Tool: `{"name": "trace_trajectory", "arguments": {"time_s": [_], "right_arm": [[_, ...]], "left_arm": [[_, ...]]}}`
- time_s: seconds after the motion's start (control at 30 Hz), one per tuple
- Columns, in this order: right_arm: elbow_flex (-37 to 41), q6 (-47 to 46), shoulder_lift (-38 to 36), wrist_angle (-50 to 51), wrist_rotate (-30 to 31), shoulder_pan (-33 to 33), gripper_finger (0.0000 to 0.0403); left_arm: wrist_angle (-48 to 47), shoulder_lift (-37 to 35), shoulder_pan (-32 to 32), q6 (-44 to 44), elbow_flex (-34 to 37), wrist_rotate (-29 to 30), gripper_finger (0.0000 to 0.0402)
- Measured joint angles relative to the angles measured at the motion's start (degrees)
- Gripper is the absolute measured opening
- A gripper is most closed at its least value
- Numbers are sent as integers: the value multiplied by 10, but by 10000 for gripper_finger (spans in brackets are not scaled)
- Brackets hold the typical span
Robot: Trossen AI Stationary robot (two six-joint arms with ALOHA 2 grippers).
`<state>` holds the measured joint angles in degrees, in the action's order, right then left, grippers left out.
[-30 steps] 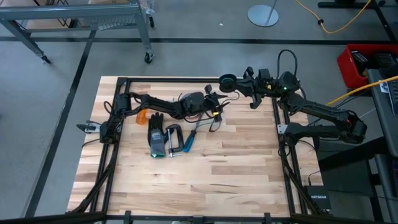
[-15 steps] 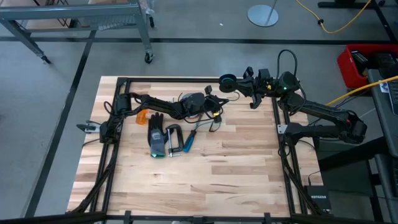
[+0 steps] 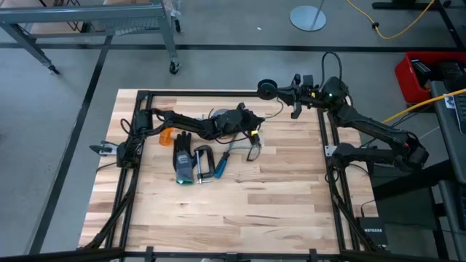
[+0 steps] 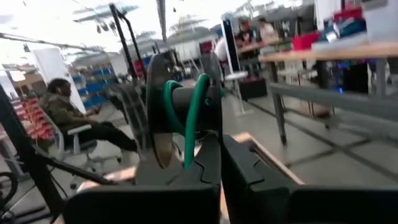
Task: Coil cords
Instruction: Coil the wire in the cable spool
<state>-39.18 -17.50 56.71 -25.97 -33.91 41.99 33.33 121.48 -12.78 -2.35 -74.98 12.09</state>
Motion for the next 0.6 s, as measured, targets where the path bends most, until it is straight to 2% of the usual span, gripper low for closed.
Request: {"name": "trace_trajectory", "arguments": {"time_s": [0.4, 0.6], "right_arm": [[0, 56, 0, 144, -103, 112, 1], [0, 112, 0, 259, -106, 129, 1]], "left_arm": [[-221, -69, -27, 11, 0, 77, 1], [-275, -86, -50, 9, 0, 79, 0]]}}
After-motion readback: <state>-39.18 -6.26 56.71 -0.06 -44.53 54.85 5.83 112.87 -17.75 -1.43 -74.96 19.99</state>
